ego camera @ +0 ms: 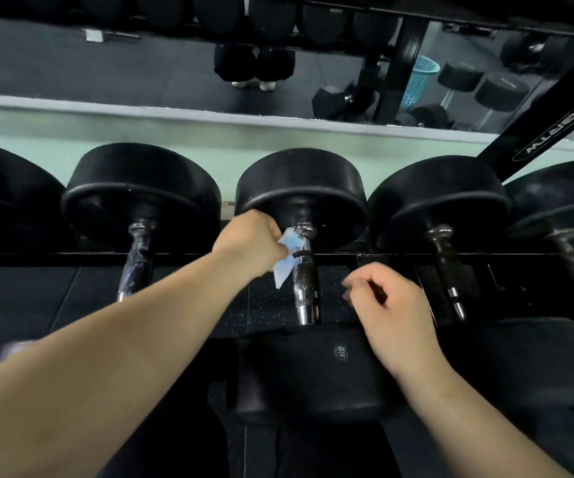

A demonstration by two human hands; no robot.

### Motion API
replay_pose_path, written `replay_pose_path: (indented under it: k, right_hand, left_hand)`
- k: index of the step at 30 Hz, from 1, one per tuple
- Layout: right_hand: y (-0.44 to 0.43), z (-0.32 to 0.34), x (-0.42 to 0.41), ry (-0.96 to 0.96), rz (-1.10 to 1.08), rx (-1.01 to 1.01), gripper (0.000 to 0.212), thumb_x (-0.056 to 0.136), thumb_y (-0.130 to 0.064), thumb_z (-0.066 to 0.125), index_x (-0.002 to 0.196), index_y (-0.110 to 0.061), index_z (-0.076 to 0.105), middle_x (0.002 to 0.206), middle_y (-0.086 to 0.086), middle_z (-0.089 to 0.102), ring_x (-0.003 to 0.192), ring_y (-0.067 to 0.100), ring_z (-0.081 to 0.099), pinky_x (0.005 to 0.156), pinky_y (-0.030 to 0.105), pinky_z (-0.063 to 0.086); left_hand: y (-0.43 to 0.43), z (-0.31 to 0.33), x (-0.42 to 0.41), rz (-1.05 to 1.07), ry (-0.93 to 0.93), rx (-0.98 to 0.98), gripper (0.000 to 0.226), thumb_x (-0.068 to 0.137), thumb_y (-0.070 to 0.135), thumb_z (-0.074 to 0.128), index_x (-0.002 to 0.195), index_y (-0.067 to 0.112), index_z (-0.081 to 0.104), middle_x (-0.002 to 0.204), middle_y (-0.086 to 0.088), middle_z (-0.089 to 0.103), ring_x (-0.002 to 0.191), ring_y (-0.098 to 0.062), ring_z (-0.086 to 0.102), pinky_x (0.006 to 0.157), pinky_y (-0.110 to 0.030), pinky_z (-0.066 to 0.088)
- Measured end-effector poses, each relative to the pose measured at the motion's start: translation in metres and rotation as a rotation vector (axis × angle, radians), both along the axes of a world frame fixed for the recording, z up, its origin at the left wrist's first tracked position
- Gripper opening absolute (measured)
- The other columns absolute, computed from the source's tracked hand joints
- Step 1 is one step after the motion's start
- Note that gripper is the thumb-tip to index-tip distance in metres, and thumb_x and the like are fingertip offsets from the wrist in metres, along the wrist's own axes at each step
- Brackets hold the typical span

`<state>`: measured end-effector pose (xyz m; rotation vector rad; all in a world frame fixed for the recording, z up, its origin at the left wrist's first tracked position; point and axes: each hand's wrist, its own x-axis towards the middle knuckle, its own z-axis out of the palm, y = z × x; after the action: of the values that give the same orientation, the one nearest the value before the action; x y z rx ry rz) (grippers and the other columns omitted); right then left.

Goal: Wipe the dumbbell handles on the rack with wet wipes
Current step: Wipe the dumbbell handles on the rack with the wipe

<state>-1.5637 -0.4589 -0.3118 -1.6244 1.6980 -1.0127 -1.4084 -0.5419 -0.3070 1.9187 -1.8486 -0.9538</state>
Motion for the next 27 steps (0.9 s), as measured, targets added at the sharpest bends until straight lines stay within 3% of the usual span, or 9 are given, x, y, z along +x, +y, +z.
replay_pose_path:
  k: [4,8,10,13,18,20,23,27]
  right_hand:
    - [0.001,0.0,0.002,-0.048,-0.019,0.005,0.022,0.08,-0.009,0.052,0.066,-0.023,0.06,0.065,0.004,0.065,0.067,0.015,0.057,0.059,0.02,0.043]
    - [0.001,0.0,0.002,-0.069,-0.038,0.014,0.02,0.079,-0.01,0.051,0.065,-0.022,0.061,0.066,0.008,0.065,0.069,0.019,0.057,0.057,0.02,0.042]
    - [0.002,0.0,0.003,-0.066,-0.044,0.014,0.021,0.078,-0.011,0.051,0.064,-0.022,0.06,0.065,0.008,0.065,0.068,0.019,0.057,0.058,0.02,0.042]
    - [0.001,0.001,0.003,-0.058,-0.044,0.015,0.022,0.078,-0.011,0.052,0.062,-0.023,0.06,0.064,0.008,0.064,0.067,0.02,0.057,0.059,0.023,0.043]
    - [0.003,0.001,0.003,-0.094,-0.048,0.027,0.021,0.079,-0.012,0.051,0.063,-0.023,0.061,0.067,0.015,0.064,0.068,0.026,0.057,0.061,0.031,0.044]
    - [0.002,0.0,0.003,-0.088,-0.046,0.032,0.021,0.079,-0.012,0.051,0.064,-0.023,0.061,0.066,0.012,0.064,0.068,0.024,0.058,0.063,0.029,0.045]
    - [0.001,-0.001,0.002,-0.073,-0.041,0.042,0.021,0.079,-0.012,0.052,0.065,-0.023,0.061,0.066,0.009,0.064,0.068,0.022,0.058,0.063,0.027,0.045]
    - [0.003,0.001,0.002,-0.08,-0.032,0.054,0.02,0.08,-0.012,0.051,0.066,-0.022,0.061,0.067,0.01,0.065,0.068,0.022,0.058,0.062,0.027,0.045]
  left_hand:
    - [0.003,-0.024,-0.006,0.095,0.292,0.033,0.022,0.081,0.012,0.066,0.065,0.02,0.052,0.067,0.003,0.055,0.069,-0.02,0.06,0.077,-0.036,0.056]
    - [0.002,-0.024,-0.007,0.06,0.43,0.077,0.007,0.081,0.003,0.064,0.083,0.007,0.06,0.071,0.002,0.052,0.06,-0.01,0.054,0.063,-0.022,0.054]
    - [0.003,-0.021,-0.004,-0.04,0.436,0.151,0.012,0.078,-0.002,0.066,0.078,0.01,0.061,0.071,0.002,0.054,0.061,-0.008,0.055,0.056,-0.014,0.052]
    - [0.009,-0.02,-0.003,-0.158,0.361,0.225,0.022,0.074,-0.001,0.071,0.068,0.016,0.059,0.068,0.003,0.055,0.059,-0.008,0.056,0.057,-0.015,0.052]
    - [0.002,-0.027,-0.004,0.088,0.436,0.059,0.015,0.079,0.002,0.067,0.072,0.012,0.058,0.082,-0.003,0.059,0.06,-0.013,0.056,0.076,-0.033,0.055]
    - [0.0,-0.025,-0.002,0.051,0.463,0.123,0.022,0.077,0.0,0.068,0.066,0.014,0.055,0.087,-0.004,0.059,0.062,-0.011,0.056,0.07,-0.026,0.056]
    - [0.003,-0.02,-0.001,-0.133,0.367,0.269,0.024,0.073,-0.003,0.071,0.063,0.013,0.057,0.071,0.0,0.055,0.057,-0.007,0.056,0.055,-0.013,0.053]
    - [0.005,-0.023,0.001,-0.134,0.389,0.405,0.018,0.077,-0.004,0.066,0.072,0.011,0.057,0.077,-0.001,0.059,0.067,-0.009,0.059,0.058,-0.014,0.053]
